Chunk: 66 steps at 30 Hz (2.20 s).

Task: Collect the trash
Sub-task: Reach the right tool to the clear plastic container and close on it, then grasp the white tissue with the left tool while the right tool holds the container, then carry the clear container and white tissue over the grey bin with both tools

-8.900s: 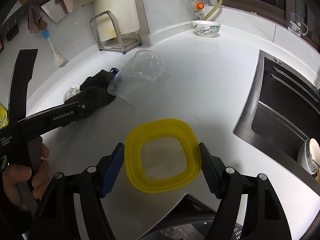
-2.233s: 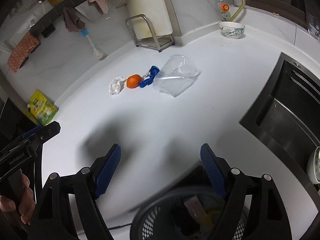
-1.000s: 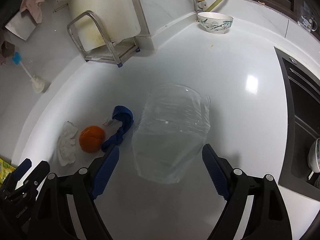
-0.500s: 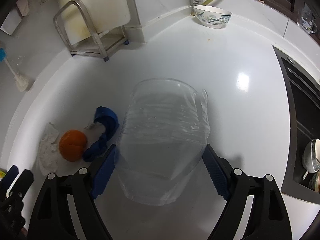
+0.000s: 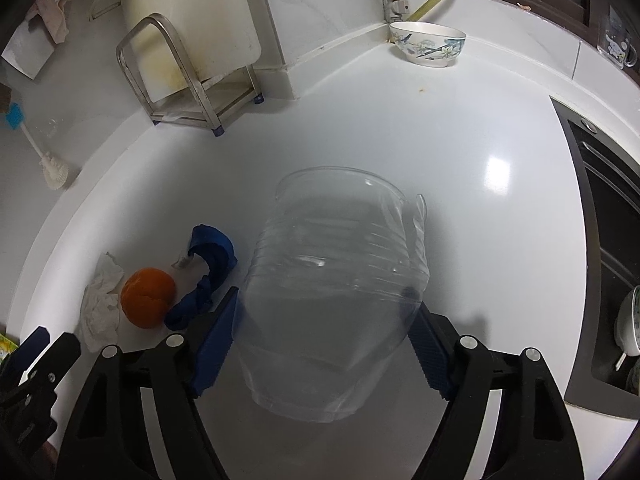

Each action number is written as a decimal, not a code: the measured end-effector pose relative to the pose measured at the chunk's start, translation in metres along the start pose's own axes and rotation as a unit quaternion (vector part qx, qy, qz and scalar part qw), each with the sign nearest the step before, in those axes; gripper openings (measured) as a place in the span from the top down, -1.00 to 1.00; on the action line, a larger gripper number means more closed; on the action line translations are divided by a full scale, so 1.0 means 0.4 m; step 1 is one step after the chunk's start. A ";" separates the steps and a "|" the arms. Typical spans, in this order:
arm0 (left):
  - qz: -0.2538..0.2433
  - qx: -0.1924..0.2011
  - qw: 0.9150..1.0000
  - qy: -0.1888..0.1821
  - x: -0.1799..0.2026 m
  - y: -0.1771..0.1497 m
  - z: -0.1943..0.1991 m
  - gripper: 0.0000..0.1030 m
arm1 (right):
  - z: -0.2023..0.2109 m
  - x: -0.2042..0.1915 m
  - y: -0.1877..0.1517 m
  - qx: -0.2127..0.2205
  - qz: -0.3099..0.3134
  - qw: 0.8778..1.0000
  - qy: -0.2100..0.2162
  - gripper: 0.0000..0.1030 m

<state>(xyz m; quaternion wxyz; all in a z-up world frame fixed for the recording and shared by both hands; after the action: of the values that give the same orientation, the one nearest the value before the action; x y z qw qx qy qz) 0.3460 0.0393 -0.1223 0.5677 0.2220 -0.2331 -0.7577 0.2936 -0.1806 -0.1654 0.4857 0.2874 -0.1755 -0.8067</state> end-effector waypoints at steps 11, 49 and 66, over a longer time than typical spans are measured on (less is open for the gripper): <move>0.010 -0.006 1.000 0.017 0.005 0.013 -0.052 -0.74 | 0.027 0.002 -0.008 0.009 0.005 1.000 0.009 -0.48; 0.026 -0.001 1.000 -0.010 0.010 0.002 0.002 0.58 | 0.155 -0.024 -0.058 0.024 0.033 0.999 0.011 -0.48; 0.012 0.024 1.000 -0.012 0.024 -0.101 0.211 0.58 | 0.309 -0.017 -0.215 0.018 0.053 0.997 0.050 -0.48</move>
<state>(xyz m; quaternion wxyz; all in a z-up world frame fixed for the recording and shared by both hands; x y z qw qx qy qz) 0.2623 0.0484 -0.0807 0.5685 0.2235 -0.2607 -0.7476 0.1592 -0.1339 -0.1162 0.5307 0.3258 -0.1803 -0.7614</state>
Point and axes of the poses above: each gripper's, at about its wrist camera, not at the fingertips, and z roughly against the way its jaws point, x to its right, y to its top, the point moved 1 cm from there along -z, roughly the way its jaws point, and after that the axes turned 10 degrees about y, right-handed, at the moved point
